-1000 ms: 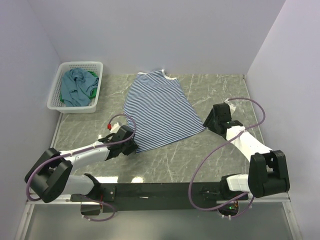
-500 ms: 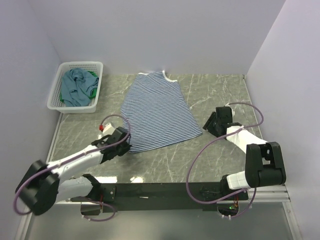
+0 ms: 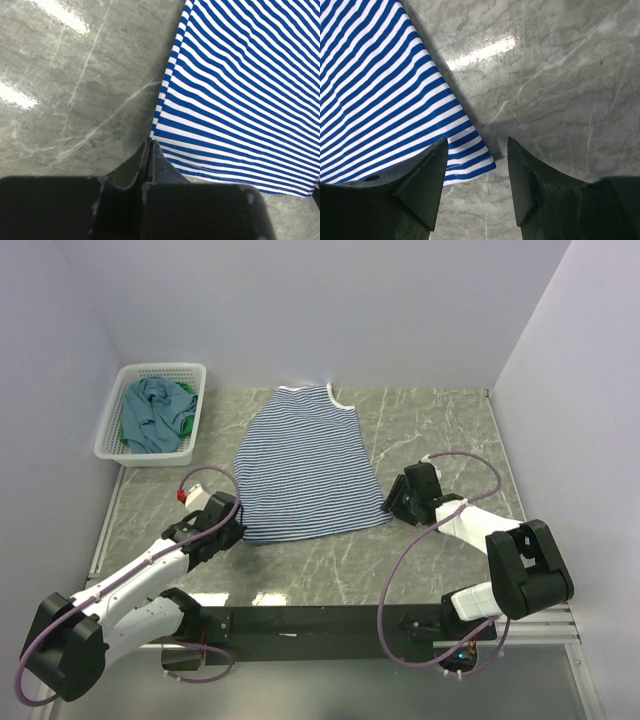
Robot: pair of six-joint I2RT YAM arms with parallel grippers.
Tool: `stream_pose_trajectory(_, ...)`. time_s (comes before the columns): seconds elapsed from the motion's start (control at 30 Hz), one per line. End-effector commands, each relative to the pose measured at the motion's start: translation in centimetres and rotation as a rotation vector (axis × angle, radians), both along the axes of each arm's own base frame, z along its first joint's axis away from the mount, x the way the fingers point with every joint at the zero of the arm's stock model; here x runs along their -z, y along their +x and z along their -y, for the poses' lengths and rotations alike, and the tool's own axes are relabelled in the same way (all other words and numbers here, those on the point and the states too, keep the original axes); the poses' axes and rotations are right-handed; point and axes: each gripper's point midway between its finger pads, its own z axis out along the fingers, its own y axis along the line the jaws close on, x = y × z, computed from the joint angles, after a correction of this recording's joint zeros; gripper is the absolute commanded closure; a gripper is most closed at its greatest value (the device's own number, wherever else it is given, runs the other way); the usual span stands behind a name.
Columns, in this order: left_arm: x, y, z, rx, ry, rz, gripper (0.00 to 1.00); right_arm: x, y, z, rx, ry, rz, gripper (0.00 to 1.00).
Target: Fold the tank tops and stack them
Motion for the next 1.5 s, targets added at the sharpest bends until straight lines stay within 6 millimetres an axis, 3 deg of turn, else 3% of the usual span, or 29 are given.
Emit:
stream_pose_trajectory(0.0,-0.2,0.0,-0.9,-0.002,0.035,0.009,1.0,0.4,-0.8,-0.2,0.018,-0.013,-0.006,0.43)
stream_pose_trajectory(0.23,-0.8,0.7,-1.2,0.001,0.023,0.026,1.0,1.1,-2.1,-1.1,-0.012,-0.043,-0.029,0.52)
stream_pose_trajectory(0.33,-1.3,0.9,-1.2,0.009,0.018,0.04,1.0,1.5,-2.3,-1.6,-0.026,-0.049,-0.046,0.62)
stream_pose_trajectory(0.37,-1.5,1.0,-1.2,0.013,0.014,0.043,1.0,1.4,-2.3,-1.6,-0.023,-0.052,-0.043,0.74)
stream_pose_trajectory(0.4,-1.8,1.1,-1.1,0.021,0.015,0.05,1.0,1.4,-2.4,-1.8,-0.029,-0.052,-0.041,0.78)
stream_pose_trajectory(0.43,-2.0,1.2,-1.0,0.028,0.015,0.054,1.0,1.1,-2.3,-2.0,-0.031,-0.045,-0.032,0.83)
stream_pose_trajectory(0.47,-2.2,1.3,-0.9,0.034,0.013,0.061,1.0,0.9,-2.2,-2.0,-0.03,-0.046,-0.026,1.0)
stream_pose_trajectory(0.5,-2.7,1.4,-0.7,0.054,0.012,0.068,1.0,0.8,-2.4,-1.9,-0.03,-0.05,-0.031,1.0)
stream_pose_trajectory(0.6,-4.7,1.7,-0.4,0.098,0.022,0.096,1.0,-2.3,-2.0,-1.6,-0.025,-0.053,0.03,1.0)
stream_pose_trajectory(0.63,-5.5,1.7,-0.4,0.108,0.025,0.112,1.0,-5.4,-1.2,-1.7,-0.02,-0.03,0.112,1.0)
stream_pose_trajectory(0.7,-9.0,2.1,-0.3,0.129,0.019,0.191,1.0,-8.3,-1.6,-1.0,-0.016,-0.046,0.157,1.0)
stream_pose_trajectory(0.73,-9.8,1.8,-0.5,0.138,0.026,0.196,1.0,-12.5,-1.1,-1.1,-0.011,-0.009,0.259,1.0)
stream_pose_trajectory(0.77,-12.7,2.0,-0.5,0.15,0.016,0.264,1.0,-13.8,-1.8,-0.7,-0.022,-0.016,0.27,1.0)
stream_pose_trajectory(0.8,-14.1,1.8,-0.4,0.164,0.008,0.288,1.0,-18.1,-1.8,-0.8,-0.022,0.023,0.366,1.0)
stream_pose_trajectory(0.87,-16.9,1.2,-0.4,0.19,-0.003,0.337,1.0,-21.6,-2.4,-0.4,-0.028,0.039,0.432,1.0)
stream_pose_trajectory(0.9,-20.1,1.2,-0.3,0.209,-0.017,0.402,1.0,-25.3,-3.2,-0.2,-0.034,0.071,0.499,1.0)
stream_pose_trajectory(0.93,-21.9,0.9,-0.2,0.224,-0.026,0.434,0.99,-26.9,-3.6,0.0,-0.035,0.079,0.527,1.0)
stream_pose_trajectory(0.97,-25.3,0.4,-0.4,0.237,-0.038,0.505,0.99,-28.3,-4.2,0.2,-0.042,0.08,0.546,1.0)
stream_pose_trajectory(1.0,-27.3,0.1,-0.4,0.243,-0.051,0.546,0.99,-31.9,-4.9,0.4,-0.045,0.113,0.624,1.0)
stream_pose_trajectory(1.03,-29.1,-0.3,-0.4,0.252,-0.065,0.581,0.99,-33.6,-5.4,0.4,-0.054,0.132,0.657,1.0)
stream_pose_trajectory(1.07,-32.5,-1.0,-0.6,0.26,-0.086,0.656,1.0,-35.0,-5.9,0.5,-0.063,0.138,0.684,1.0)
stream_pose_trajectory(1.1,-34.1,-1.3,-0.7,0.263,-0.095,0.686,1.0,-38.0,-6.5,0.7,-0.065,0.163,0.748,1.0)
stream_pose_trajectory(1.17,-38.2,-2.0,-0.9,0.269,-0.118,0.764,1.0,-40.4,-7.1,0.7,-0.084,0.173,0.793,1.0)
stream_pose_trajectory(1.2,-39.4,-2.2,-0.9,0.27,-0.129,0.791,1.0,-42.5,-7.2,0.8,-0.084,0.182,0.83,1.0)
stream_pose_trajectory(1.3,-42.3,-1.7,-0.4,0.272,-0.157,0.854,1.0,-45.1,-6.4,0.7,-0.084,0.166,0.872,1.0)
stream_pose_trajectory(1.47,-42.4,2.1,1.4,0.268,-0.144,0.853,0.99,-47.2,-3.7,-0.3,-0.096,0.152,0.917,1.0)
